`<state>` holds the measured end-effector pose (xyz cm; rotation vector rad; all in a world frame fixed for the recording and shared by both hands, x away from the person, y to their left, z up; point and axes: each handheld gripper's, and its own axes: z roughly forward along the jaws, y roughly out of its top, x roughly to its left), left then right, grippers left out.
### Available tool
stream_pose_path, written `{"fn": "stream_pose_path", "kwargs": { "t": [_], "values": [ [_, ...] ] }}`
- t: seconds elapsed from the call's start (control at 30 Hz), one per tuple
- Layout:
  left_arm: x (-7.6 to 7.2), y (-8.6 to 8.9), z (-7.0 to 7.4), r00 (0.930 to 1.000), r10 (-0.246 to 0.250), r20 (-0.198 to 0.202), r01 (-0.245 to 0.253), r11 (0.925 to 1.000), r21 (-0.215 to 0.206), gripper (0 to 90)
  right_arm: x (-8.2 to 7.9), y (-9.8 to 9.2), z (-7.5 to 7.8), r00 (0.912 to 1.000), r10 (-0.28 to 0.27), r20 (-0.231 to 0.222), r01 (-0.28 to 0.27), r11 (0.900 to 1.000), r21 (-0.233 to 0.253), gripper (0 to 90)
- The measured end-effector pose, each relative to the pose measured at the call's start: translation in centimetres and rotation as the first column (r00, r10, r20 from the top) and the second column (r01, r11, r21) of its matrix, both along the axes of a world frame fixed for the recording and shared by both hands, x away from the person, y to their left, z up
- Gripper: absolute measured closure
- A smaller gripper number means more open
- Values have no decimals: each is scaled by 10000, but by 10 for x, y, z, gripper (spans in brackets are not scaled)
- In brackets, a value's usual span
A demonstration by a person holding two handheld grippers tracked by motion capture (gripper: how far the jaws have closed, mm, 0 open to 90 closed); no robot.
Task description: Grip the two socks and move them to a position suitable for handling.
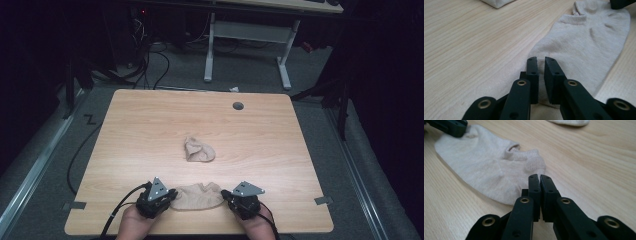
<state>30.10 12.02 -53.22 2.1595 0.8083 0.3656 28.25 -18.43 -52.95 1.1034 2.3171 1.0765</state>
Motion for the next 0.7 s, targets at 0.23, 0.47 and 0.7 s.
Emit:
{"fn": "stream_pose_path", "kwargs": {
  "t": [0.23, 0.47, 0.7],
  "values": [
    [-3, 5, -1, 9995, 117, 276, -123, 9997, 191, 809, 1, 5, -1, 10000, 73, 11, -73, 9997, -214, 881],
    [-2, 7, 0, 9992, 210, 341, -212, 9998, 50, 780, 1, 4, -1, 10000, -12, -45, 12, 9998, -194, 864],
    [7, 29, 10, 9931, 923, 725, -886, 9947, -522, 695, 6, 4, 12, 9986, -372, 370, 358, 9987, 360, 724]
  ]
}}
